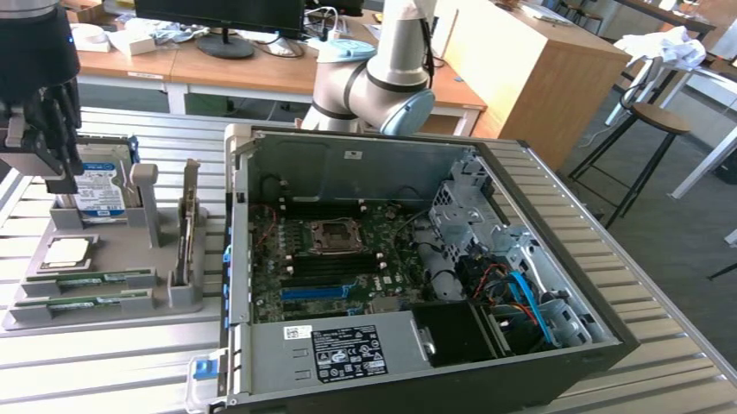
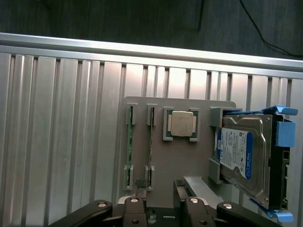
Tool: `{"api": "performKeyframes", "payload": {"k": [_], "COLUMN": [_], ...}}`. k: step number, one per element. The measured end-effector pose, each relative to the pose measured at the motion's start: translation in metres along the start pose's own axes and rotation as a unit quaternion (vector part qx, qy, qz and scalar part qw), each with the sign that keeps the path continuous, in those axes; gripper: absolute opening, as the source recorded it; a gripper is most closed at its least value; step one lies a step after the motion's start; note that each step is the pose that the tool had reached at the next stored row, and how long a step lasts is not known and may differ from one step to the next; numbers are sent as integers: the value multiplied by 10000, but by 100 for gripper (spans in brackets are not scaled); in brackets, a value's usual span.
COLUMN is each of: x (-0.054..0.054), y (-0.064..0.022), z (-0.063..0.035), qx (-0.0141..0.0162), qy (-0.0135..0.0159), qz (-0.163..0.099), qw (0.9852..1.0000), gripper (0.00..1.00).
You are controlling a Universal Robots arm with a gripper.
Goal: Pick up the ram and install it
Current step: 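Pick up the ram and move it above insertion slot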
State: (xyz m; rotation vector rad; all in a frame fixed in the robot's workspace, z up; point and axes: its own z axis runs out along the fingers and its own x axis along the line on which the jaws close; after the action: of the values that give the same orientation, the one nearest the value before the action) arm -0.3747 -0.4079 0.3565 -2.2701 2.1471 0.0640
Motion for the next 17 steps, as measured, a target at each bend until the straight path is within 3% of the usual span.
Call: {"api": "performKeyframes", "payload": {"k": [17], "x": [12], "y": [-5], "z": [285], "qx": [0], "qy": [0], "qz": [0], "qw": [10000], "gripper": [36]}}
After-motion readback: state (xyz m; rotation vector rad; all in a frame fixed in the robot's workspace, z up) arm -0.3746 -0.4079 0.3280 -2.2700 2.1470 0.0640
